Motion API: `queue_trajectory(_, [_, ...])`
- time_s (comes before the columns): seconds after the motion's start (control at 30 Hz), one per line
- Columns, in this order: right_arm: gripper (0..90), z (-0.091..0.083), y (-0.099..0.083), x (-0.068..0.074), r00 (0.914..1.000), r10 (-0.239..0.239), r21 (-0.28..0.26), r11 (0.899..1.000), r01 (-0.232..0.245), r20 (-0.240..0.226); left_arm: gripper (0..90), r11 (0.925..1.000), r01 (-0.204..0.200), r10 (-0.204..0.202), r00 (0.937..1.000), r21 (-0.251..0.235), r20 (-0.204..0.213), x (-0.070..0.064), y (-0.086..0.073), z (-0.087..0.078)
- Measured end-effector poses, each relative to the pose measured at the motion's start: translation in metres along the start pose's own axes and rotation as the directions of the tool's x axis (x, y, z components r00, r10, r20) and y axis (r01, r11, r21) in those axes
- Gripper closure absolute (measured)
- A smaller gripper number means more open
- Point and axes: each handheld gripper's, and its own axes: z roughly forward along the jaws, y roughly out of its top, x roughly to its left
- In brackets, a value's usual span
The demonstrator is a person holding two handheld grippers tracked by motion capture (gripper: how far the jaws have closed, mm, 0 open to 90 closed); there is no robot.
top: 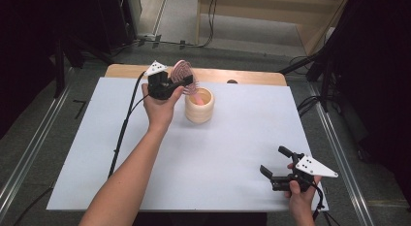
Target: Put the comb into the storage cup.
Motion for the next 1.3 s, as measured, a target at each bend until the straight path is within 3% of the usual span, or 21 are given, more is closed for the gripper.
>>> queue_trajectory(0.93, [0.0,0.000,0.000,0.000,1.0000,0.001,0.001,1.000,-0.001,0.001,64.8,0.9993,0.002,-0.002,1.0000,0.038,-0.008,-0.003,-0.015,0.013])
queue_trajectory(1.3, [0.0,0.001,0.000,0.000,1.0000,0.000,0.002,1.000,0.000,0.003,64.7,0.9988,0.032,-0.032,0.9994,0.037,0.012,0.000,-0.017,0.015])
